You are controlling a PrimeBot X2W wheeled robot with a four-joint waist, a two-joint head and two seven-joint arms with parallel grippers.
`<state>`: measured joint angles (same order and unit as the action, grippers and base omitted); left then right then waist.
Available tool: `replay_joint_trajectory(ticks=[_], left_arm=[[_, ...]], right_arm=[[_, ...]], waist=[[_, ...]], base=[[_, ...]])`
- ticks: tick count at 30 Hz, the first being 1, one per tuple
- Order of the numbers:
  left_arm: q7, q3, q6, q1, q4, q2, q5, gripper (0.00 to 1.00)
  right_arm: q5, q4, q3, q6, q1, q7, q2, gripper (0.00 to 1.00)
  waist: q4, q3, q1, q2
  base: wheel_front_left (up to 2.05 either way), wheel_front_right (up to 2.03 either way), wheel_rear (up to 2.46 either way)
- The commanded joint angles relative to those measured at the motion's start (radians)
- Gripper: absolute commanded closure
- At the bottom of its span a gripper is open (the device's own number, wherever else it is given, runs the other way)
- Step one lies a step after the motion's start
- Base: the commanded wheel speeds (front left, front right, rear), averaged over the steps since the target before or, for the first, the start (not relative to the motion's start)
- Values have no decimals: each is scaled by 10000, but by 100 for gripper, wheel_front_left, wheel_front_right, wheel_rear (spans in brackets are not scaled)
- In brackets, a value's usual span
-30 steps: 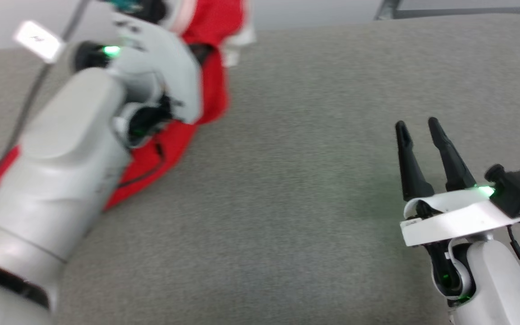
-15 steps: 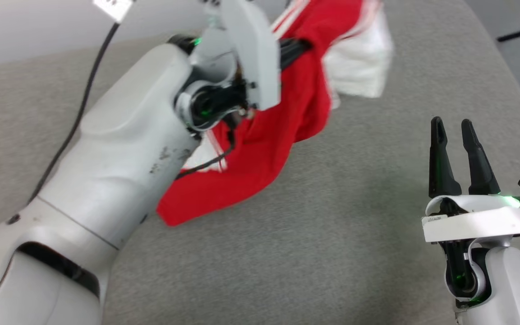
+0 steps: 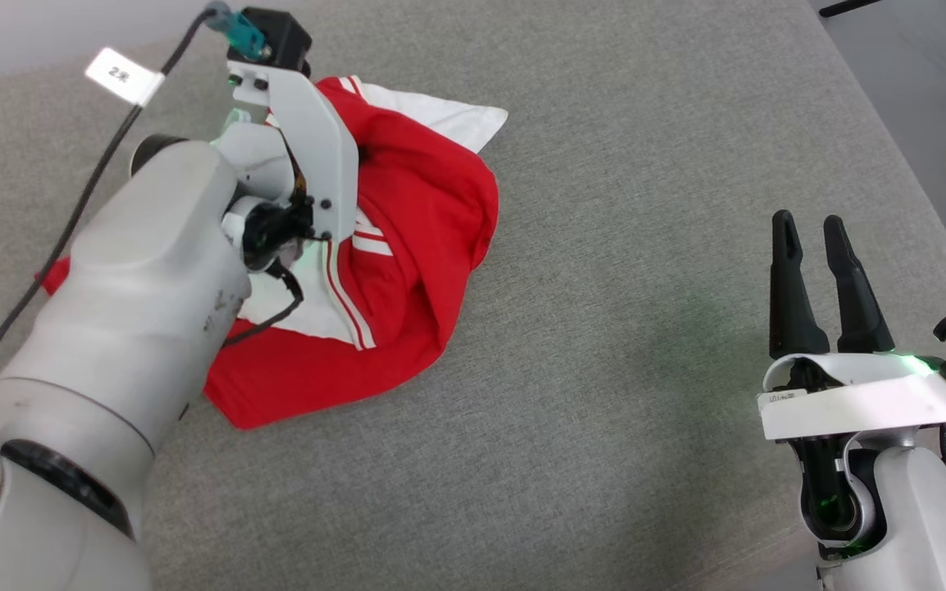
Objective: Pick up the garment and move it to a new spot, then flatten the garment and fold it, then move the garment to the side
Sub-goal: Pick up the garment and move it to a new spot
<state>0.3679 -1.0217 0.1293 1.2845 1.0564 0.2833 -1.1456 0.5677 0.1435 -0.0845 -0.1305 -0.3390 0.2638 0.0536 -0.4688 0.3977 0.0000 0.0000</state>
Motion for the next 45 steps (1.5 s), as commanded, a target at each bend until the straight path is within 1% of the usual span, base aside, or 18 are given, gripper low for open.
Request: replay_joint_trajectory(ticks=[1,7,10,16,17,19,20,21,26,33,38,40,43,45], left_arm=[[95,-73,20,-15,81,33,23,100],[734,-1295,2,-58,-32,194,699,100],[697,-1673,1,-78,-117,291,805,100],[550,-2054,-10,-138,-101,508,739,100],[433,-2060,-10,-100,-114,526,683,95],[164,-2044,-10,-2,-136,498,592,29],[48,-2034,-9,25,-183,464,510,3],[-57,-2013,-3,38,-238,419,427,0],[-926,-1805,4,185,-740,261,-103,0],[-2916,-1827,4,-463,-1270,425,-324,0],[-4526,-1693,4,-1691,-1401,630,-674,0],[-5211,-1737,4,-2303,-1230,836,-573,0],[-5886,-1615,0,-3333,-1063,958,-782,0],[-6150,-1469,-79,-3923,-992,1042,-830,0]], right_arm=[[114,-7,-15,-4,-100,5,-29,0],[163,-76,-220,-4,-265,6,-28,0],[223,-113,-317,-4,-402,6,-26,0],[169,-74,-439,-4,-524,5,-29,0],[133,-58,-426,-4,-527,6,-29,0],[38,-23,-365,-4,-484,6,-26,0],[-32,-9,-349,-4,-459,6,-27,0],[-108,13,-336,-4,-428,6,-27,0],[-573,191,-317,-4,-244,5,-16,0],[-1093,592,-423,-4,151,5,456,0],[-1313,954,-485,-4,532,6,915,0],[-1338,1103,-532,-4,695,6,1114,0],[-1375,1260,-481,-4,930,6,1391,0],[-1391,1342,-372,-4,1169,6,1590,0]], waist=[[32,42,0,0],[89,301,0,0],[43,437,0,0],[-22,505,0,0],[2,479,0,0],[94,375,0,0],[159,302,0,0],[238,212,0,0],[805,-384,0,0],[1879,-1401,0,0],[2711,-2056,0,0],[2985,-2261,0,0],[3397,-2512,0,0],[3696,-2692,0,0]], base=[[0,0,0],[0,0,0],[0,0,0],[0,0,0],[0,0,0],[0,0,0],[0,0,0],[0,0,0],[0,0,0],[0,0,0],[0,0,0],[0,0,0],[0,0,0],[0,0,0]])
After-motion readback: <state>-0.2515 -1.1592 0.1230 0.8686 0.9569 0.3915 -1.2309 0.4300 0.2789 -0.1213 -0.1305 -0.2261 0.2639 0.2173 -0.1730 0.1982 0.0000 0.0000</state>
